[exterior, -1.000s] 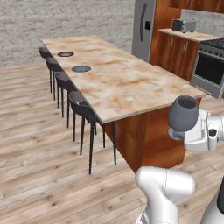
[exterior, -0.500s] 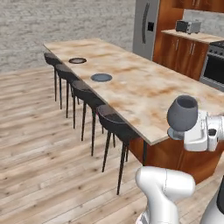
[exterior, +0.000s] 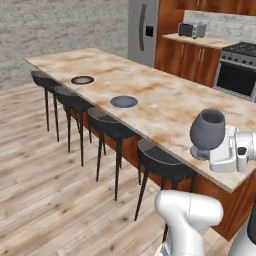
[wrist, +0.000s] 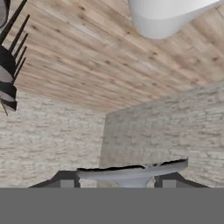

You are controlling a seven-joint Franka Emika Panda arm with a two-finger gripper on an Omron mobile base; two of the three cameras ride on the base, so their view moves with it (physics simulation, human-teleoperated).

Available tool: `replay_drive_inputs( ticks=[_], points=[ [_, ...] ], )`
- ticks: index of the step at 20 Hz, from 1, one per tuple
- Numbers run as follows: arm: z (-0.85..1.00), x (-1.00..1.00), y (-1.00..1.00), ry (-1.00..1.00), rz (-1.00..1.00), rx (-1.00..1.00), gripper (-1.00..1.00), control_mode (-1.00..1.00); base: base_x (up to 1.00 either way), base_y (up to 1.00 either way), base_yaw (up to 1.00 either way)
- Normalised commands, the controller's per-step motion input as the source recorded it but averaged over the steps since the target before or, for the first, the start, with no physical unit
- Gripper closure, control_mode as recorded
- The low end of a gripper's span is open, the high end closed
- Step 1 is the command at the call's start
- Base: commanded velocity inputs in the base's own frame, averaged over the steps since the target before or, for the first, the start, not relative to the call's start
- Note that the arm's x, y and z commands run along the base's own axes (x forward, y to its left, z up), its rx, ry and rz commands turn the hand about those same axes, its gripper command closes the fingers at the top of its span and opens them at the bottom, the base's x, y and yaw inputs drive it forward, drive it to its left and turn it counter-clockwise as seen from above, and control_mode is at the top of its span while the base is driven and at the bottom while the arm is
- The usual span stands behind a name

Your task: Retrieve the wine glasses from the counter and place one next to each plate.

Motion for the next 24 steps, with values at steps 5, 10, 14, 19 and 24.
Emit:
replay_drive_inputs(
  ticks=[5,10,14,19,24],
  points=[
    [0.0,0.0,0.0,0.0,0.0,0.0,1.0,1.0,1.0,1.0,-0.5],
    [0.0,0.0,0.0,0.0,0.0,0.0,1.0,1.0,1.0,0.98,-0.53],
    [0.0,0.0,0.0,0.0,0.0,0.0,1.0,1.0,1.0,1.0,-0.49],
    [0.0,0.0,0.0,0.0,0.0,0.0,1.0,1.0,0.69,1.0,-0.62],
    [0.0,0.0,0.0,0.0,0.0,0.0,1.0,1.0,0.6,1.0,-0.62]
  ],
)
